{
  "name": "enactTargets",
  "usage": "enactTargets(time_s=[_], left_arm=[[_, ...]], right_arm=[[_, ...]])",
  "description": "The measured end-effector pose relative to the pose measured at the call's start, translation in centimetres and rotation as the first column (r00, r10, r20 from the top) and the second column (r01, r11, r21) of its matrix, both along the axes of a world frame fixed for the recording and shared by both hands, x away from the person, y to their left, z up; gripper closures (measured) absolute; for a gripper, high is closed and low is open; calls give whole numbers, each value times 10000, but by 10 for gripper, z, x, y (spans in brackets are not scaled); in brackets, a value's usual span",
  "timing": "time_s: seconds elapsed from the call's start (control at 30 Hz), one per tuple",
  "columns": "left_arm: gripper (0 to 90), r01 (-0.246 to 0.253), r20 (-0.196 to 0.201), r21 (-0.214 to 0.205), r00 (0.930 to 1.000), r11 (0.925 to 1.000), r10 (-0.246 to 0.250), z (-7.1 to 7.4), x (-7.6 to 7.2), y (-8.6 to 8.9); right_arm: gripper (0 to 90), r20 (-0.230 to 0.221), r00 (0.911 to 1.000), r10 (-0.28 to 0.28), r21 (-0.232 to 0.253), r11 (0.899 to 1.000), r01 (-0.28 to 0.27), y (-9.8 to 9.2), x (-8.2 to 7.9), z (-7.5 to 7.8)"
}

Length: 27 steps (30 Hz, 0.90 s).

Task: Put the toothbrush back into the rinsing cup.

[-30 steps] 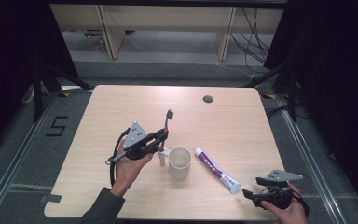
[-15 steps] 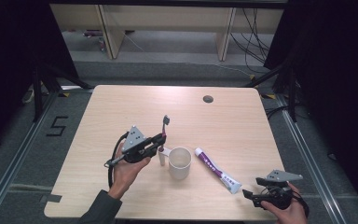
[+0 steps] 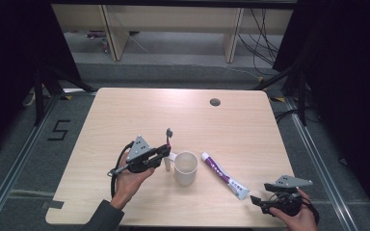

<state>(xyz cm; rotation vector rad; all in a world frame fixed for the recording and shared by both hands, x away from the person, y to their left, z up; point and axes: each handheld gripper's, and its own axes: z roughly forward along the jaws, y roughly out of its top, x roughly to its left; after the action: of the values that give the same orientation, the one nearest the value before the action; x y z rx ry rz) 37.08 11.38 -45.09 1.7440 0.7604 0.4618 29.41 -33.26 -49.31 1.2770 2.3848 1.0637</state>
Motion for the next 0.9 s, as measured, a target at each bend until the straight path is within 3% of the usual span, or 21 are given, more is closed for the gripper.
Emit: enactTargets(time_s=[0.5,0.63,0.7,0.73,0.9], left_arm=[[797,70,-277,120,9996,9999,-67,-7,-1,2],[688,1,-314,90,9995,10000,2,-5,-2,2],[577,0,-271,38,9996,10000,1,-3,-3,2],[525,-83,-242,46,9997,10000,84,-2,-3,2],[417,-244,-370,-138,9990,9996,238,1,-3,6]], right_arm=[[236,-83,10000,21,-17,10000,-21,0,0,1],[236,-75,10000,0,-17,10000,0,0,0,1],[236,-83,10000,-10,-36,10000,9,0,0,1],[236,-314,9993,-210,85,9997,213,2,-2,1],[236,-236,9997,-104,40,9999,105,2,-1,1]])
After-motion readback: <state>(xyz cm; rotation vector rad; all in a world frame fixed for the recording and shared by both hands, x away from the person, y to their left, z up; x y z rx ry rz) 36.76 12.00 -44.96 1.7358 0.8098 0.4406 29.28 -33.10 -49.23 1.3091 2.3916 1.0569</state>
